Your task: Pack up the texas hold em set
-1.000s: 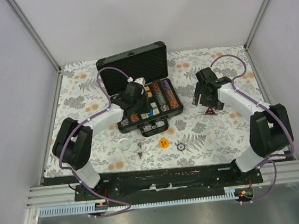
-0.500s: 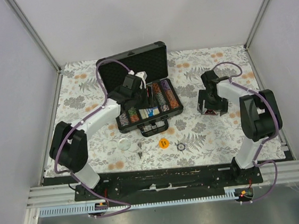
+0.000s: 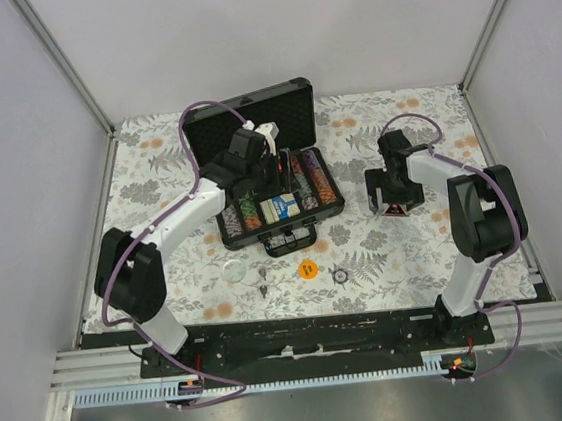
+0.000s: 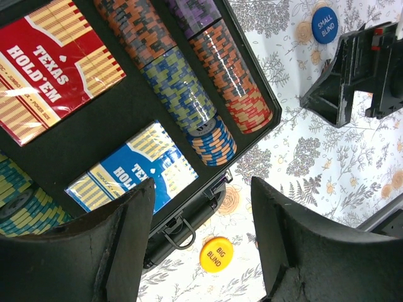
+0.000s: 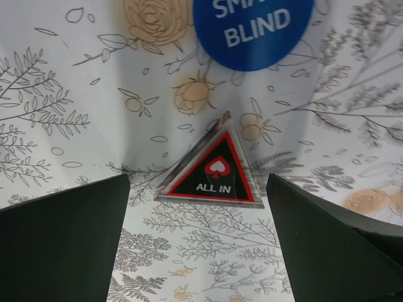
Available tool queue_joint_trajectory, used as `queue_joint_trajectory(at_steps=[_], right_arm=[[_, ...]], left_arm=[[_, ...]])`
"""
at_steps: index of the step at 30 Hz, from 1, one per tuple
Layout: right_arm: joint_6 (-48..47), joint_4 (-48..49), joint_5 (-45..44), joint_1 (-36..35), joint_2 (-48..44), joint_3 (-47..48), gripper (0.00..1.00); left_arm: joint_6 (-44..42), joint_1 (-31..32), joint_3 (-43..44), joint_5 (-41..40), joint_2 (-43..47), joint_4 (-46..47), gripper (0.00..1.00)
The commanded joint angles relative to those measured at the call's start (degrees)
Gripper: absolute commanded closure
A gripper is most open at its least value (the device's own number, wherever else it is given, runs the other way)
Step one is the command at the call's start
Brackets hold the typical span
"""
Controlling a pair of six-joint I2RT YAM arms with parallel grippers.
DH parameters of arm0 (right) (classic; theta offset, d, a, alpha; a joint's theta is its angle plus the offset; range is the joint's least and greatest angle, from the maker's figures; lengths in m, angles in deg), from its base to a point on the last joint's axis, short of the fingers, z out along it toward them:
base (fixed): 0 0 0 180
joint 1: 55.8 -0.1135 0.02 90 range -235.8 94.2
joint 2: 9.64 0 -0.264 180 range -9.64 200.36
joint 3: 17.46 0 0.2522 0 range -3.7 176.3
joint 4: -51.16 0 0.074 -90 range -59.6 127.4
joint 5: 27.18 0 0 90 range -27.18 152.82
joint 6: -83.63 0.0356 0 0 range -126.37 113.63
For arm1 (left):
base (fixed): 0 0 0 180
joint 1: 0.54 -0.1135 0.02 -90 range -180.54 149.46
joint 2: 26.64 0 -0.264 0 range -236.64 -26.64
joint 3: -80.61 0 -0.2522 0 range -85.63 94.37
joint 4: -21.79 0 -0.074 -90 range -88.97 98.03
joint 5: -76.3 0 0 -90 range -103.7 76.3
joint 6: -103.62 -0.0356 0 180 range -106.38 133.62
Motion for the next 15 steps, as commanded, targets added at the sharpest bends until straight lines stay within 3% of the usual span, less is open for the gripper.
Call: queue_joint_trajectory(at_steps=[1, 4, 15], right_arm=[[-2.74, 2.59, 8.48, 0.66, 1.85, 0.76, 0.02], [-2.48, 2.5, 10.35, 0.66, 1.85, 0.05, 0.02], [0.25, -1.72, 4.72, -0.39, 1.77, -1.18, 0.06]], left_arm=[[-3.52, -0.56, 4.05, 0.37, -1.11, -1.66, 0.31], [-4.66, -0.56, 4.76, -0.95, -1.03, -3.07, 0.31], [-6.07, -0.56, 1.68, -2.53, 0.64, -3.42, 0.31]])
